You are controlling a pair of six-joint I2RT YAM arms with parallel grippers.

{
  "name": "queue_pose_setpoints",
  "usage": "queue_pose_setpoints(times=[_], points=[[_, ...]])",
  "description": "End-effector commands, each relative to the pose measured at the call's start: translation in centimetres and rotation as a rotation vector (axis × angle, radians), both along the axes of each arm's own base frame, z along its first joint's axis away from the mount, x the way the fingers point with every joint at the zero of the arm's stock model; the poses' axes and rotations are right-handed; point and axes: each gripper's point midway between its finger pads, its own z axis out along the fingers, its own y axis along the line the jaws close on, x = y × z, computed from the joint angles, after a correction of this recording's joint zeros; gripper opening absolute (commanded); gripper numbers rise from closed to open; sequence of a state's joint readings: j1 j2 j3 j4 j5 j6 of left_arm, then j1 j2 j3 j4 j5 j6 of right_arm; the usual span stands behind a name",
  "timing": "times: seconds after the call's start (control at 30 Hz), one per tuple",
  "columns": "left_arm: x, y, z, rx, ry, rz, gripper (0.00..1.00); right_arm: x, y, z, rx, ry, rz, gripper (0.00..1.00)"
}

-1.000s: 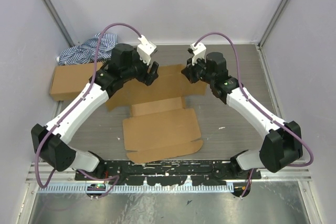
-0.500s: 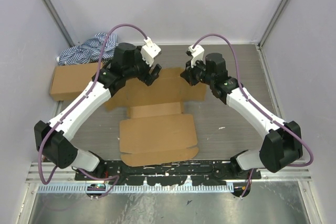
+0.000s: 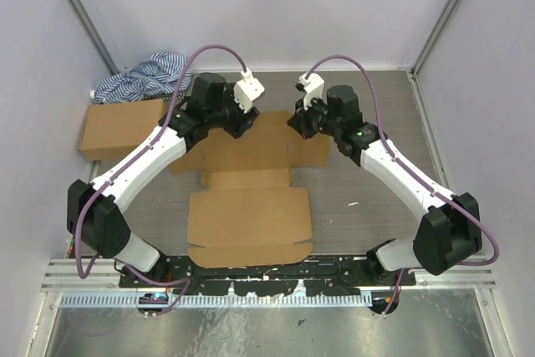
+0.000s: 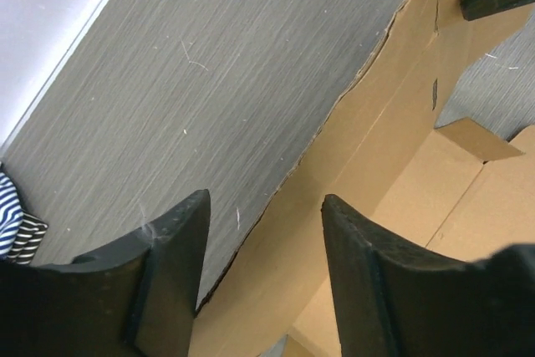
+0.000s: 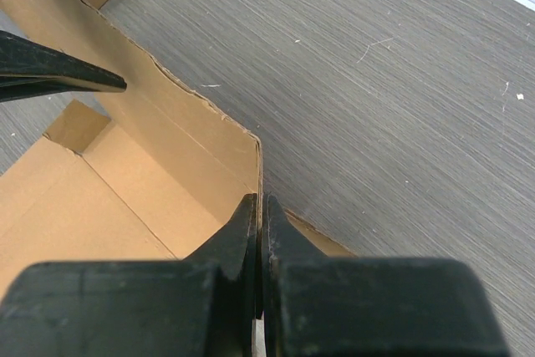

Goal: Fold the paper box

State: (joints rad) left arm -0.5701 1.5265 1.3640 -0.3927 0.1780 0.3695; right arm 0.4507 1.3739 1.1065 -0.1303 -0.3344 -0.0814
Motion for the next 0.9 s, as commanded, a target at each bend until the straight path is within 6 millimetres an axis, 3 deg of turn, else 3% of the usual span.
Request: queue_pose_setpoints(times=[0.0,0.2,0.33,0.43,0.6,0.87], points=[[-0.7,0.0,0.0,-0.001,-0.026,-0.032,0.58,0.0,0.5,3.6,0.039,-0.097,0.025,0.04],[-2.2,-0.1,-0.3,0.014,-0.038,-0.05,0.44,0.2,0.5,3.9,0.038,-0.061,0.008,0.13],[-2.7,0.2,-0.4,0.066,-0.063,-0.034,0.28,-0.3,0.6,4.2,0.043,-0.006,0.012,0.38],[-3.1,0.3,-0.9,0.113,-0.076,-0.021,0.16,-1.0,0.6,4.5,0.053,0.024,0.011,0.47],[-3.8,0.2,-1.8,0.2,-0.103,0.01,0.0,-2.2,0.0,5.4,0.074,0.028,0.001,0.5],[-4.5,1.3,-2.1,0.448,-0.275,0.128,0.0,-1.1,-3.2,6.7,0.067,-0.025,-0.21,0.5]])
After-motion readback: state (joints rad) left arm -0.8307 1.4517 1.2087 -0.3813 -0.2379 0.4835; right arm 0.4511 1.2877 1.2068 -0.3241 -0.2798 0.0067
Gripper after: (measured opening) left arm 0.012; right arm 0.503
